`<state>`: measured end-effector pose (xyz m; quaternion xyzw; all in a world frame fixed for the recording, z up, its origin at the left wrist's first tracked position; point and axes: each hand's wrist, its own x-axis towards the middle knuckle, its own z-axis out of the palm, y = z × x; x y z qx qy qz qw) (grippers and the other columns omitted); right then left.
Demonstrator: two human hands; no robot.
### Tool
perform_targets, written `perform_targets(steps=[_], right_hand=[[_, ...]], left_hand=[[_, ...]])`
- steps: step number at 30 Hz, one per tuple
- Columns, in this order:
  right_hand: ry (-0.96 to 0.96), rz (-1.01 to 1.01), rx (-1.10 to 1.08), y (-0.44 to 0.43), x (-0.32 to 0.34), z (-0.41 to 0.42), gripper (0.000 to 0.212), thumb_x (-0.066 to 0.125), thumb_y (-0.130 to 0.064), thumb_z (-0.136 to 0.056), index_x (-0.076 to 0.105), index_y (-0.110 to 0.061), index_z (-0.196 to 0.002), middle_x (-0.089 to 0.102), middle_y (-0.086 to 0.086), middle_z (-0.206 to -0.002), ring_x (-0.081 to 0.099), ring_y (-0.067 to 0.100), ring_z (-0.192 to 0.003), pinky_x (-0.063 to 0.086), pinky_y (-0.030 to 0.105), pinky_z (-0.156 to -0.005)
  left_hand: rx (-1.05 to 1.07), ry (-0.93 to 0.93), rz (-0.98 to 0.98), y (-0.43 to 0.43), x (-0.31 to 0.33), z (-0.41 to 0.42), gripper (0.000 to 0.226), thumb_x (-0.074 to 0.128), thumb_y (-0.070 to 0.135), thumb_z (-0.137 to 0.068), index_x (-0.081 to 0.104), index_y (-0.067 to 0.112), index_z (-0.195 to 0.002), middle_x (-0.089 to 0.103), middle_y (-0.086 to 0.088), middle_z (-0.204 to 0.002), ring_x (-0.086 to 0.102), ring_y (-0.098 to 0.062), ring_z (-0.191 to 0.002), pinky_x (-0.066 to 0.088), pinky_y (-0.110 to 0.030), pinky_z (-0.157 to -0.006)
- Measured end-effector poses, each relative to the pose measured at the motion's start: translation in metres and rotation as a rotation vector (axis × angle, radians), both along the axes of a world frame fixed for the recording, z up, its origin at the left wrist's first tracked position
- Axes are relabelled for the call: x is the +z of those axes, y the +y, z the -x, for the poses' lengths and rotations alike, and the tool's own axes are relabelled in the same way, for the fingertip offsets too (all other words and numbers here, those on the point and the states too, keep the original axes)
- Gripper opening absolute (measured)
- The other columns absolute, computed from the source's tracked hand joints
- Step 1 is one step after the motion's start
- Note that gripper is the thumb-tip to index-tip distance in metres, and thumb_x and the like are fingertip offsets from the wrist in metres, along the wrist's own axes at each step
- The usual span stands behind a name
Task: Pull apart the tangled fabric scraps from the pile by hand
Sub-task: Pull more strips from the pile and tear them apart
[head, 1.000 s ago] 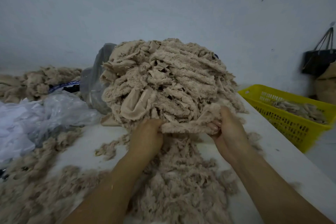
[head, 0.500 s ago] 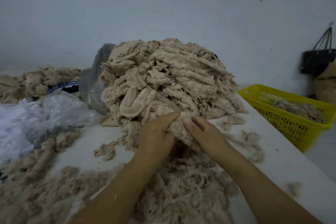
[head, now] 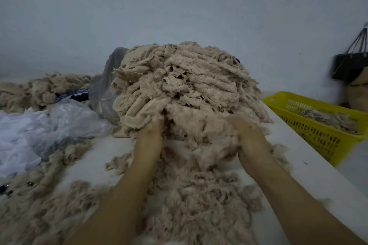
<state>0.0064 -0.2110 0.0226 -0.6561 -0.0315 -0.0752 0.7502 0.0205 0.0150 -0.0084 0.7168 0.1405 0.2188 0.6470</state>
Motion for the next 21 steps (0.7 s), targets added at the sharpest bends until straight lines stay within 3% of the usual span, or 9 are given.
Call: perform_targets(steps=[2,3,7,10,12,14,16,19,21], right_hand=[[0.057,-0.226,-0.074,-0.013,0.005,-0.004,0.04,0.057,-0.032,-0.096,0.068,-0.025,-0.057,0.06,-0.004,-0.054,0.057,0.015,-0.047,0.045,0.026,-0.044],[0.077,-0.293,-0.097,-0.02,0.007,-0.005,0.046,0.055,-0.032,-0.096,0.064,-0.028,-0.051,0.055,-0.004,-0.052,0.051,0.014,-0.043,0.04,0.024,-0.041],[0.179,-0.404,0.016,-0.017,-0.001,-0.008,0.051,0.053,-0.036,-0.097,0.053,-0.029,-0.047,0.032,-0.006,-0.043,0.021,0.01,-0.032,0.027,0.022,-0.035],[0.206,-0.38,0.187,-0.007,-0.001,-0.005,0.033,0.063,-0.041,-0.089,0.069,-0.023,-0.062,0.055,-0.001,-0.057,0.047,0.015,-0.044,0.041,0.027,-0.049],[0.184,-0.304,0.31,-0.007,-0.001,-0.001,0.028,0.07,-0.044,-0.078,0.079,-0.018,-0.086,0.076,0.006,-0.091,0.072,0.024,-0.079,0.056,0.032,-0.067],[0.137,-0.162,0.453,-0.005,-0.004,0.003,0.029,0.073,-0.042,-0.076,0.081,-0.02,-0.092,0.076,0.009,-0.103,0.073,0.024,-0.094,0.06,0.032,-0.072],[0.084,0.061,0.58,0.005,-0.004,0.013,0.026,0.074,-0.04,-0.079,0.081,-0.017,-0.087,0.077,0.009,-0.095,0.074,0.023,-0.088,0.059,0.03,-0.074],[0.063,0.276,0.552,0.013,-0.005,0.017,0.04,0.073,-0.046,-0.07,0.068,-0.006,-0.071,0.066,0.016,-0.073,0.065,0.029,-0.068,0.052,0.032,-0.073],[0.097,0.189,0.511,0.008,-0.003,0.015,0.046,0.073,-0.042,-0.068,0.072,0.002,-0.083,0.069,0.026,-0.086,0.067,0.038,-0.077,0.056,0.037,-0.076]], left_hand=[[0.056,0.004,0.374,0.014,0.004,-0.001,0.047,0.041,0.051,-0.103,0.071,0.015,-0.101,0.074,-0.005,-0.102,0.07,-0.024,-0.087,0.057,-0.04,-0.075],[0.066,0.008,0.377,0.019,0.003,-0.001,0.047,0.039,0.052,-0.103,0.071,0.017,-0.1,0.075,-0.005,-0.099,0.071,-0.023,-0.086,0.058,-0.04,-0.075],[-0.122,-0.039,-0.319,-0.007,0.006,0.011,0.044,0.04,0.054,-0.099,0.071,0.026,-0.111,0.063,0.008,-0.121,0.058,-0.012,-0.114,0.045,-0.032,-0.095],[-0.327,-0.039,-0.424,-0.034,0.016,0.024,0.065,0.029,0.083,-0.086,0.075,0.036,-0.084,0.068,0.023,-0.096,0.06,0.011,-0.088,0.04,-0.018,-0.076],[-0.437,0.091,-0.234,-0.042,0.017,0.031,0.069,0.033,0.086,-0.074,0.075,0.032,-0.078,0.075,0.017,-0.084,0.063,0.008,-0.068,0.044,-0.023,-0.072],[-0.569,0.216,0.23,-0.043,0.019,0.031,0.057,0.054,0.071,-0.078,0.077,0.021,-0.093,0.078,-0.001,-0.099,0.072,-0.008,-0.084,0.051,-0.032,-0.081],[-0.654,0.202,0.602,-0.039,0.02,0.028,0.041,0.065,0.049,-0.087,0.078,0.011,-0.097,0.075,-0.011,-0.104,0.073,-0.024,-0.091,0.054,-0.035,-0.081],[-0.526,0.081,0.882,-0.028,0.019,0.021,0.018,0.066,0.029,-0.084,0.07,0.013,-0.078,0.058,0.0,-0.067,0.054,-0.009,-0.054,0.044,-0.019,-0.05],[-0.424,-0.014,1.004,-0.018,0.018,0.016,0.014,0.059,0.019,-0.09,0.063,0.016,-0.076,0.054,0.004,-0.06,0.045,-0.004,-0.049,0.035,-0.015,-0.043]])
